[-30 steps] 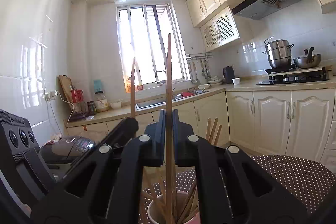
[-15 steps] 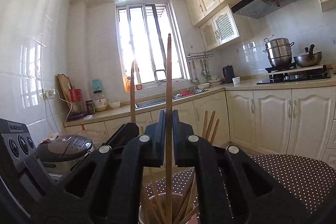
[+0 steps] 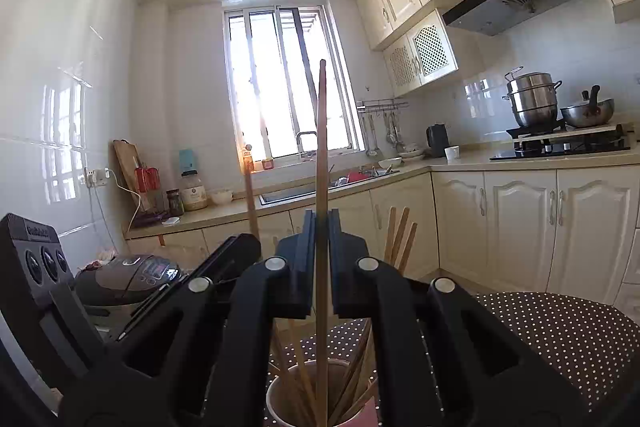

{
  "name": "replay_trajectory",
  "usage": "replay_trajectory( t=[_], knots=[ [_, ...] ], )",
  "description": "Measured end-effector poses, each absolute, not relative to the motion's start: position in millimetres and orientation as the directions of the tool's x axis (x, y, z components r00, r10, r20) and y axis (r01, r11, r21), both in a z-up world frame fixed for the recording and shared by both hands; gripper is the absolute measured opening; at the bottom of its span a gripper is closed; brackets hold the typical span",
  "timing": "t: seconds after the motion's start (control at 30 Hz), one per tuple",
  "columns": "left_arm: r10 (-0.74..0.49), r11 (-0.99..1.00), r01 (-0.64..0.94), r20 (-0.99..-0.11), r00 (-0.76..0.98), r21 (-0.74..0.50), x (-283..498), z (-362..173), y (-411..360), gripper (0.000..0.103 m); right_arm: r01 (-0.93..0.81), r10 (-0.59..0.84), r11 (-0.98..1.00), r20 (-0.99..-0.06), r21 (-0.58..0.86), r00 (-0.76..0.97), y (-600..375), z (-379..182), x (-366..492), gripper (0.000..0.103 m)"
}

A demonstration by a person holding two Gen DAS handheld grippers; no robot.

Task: Organize utensils
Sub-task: 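Lower the chopsticks into the pink cup and open the right gripper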

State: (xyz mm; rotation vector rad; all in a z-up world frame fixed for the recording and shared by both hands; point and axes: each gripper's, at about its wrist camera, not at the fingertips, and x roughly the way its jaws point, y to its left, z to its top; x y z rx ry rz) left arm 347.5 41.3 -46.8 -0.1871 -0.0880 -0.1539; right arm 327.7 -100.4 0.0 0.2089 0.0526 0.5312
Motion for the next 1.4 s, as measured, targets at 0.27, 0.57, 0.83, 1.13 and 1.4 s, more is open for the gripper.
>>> replay_trajectory(
  t=[0.27, 0.57, 0.83, 1.13, 1.4],
  knots=[
    [-0.132, 0.975, 0.145, 0.086, 0.987, -0.167, 339.0, -42.4, 46.5, 0.025, -0.5, 0.513, 0.84, -0.007, 0.211, 0.859, -101.6, 0.9, 325.7, 0.007],
    [-0.07, 0.987, 0.072, 0.023, 0.997, -0.14, 333.5, -38.7, 54.3, 0.038, -0.499, 0.515, 0.842, -0.028, 0.204, 0.857, -104.3, -1.8, 320.4, 0.007],
    [-0.04, 0.993, 0.037, -0.023, 0.999, -0.113, 332.5, -38.7, 59.2, 0.044, -0.5, 0.52, 0.844, -0.064, 0.193, 0.852, -101.3, -5.5, 318.8, 0.007],
    [-0.024, 0.995, 0.02, -0.038, 0.999, -0.1, 327.0, -36.6, 65.8, 0.052, -0.499, 0.525, 0.843, -0.101, 0.202, 0.845, -99.8, -6.8, 319.3, 0.007],
    [-0.006, 0.997, 0.002, -0.048, 0.999, -0.08, 322.1, -31.9, 70.2, 0.06, -0.491, 0.518, 0.85, -0.129, 0.193, 0.846, -98.8, -6.8, 314.7, 0.008]
  ],
)
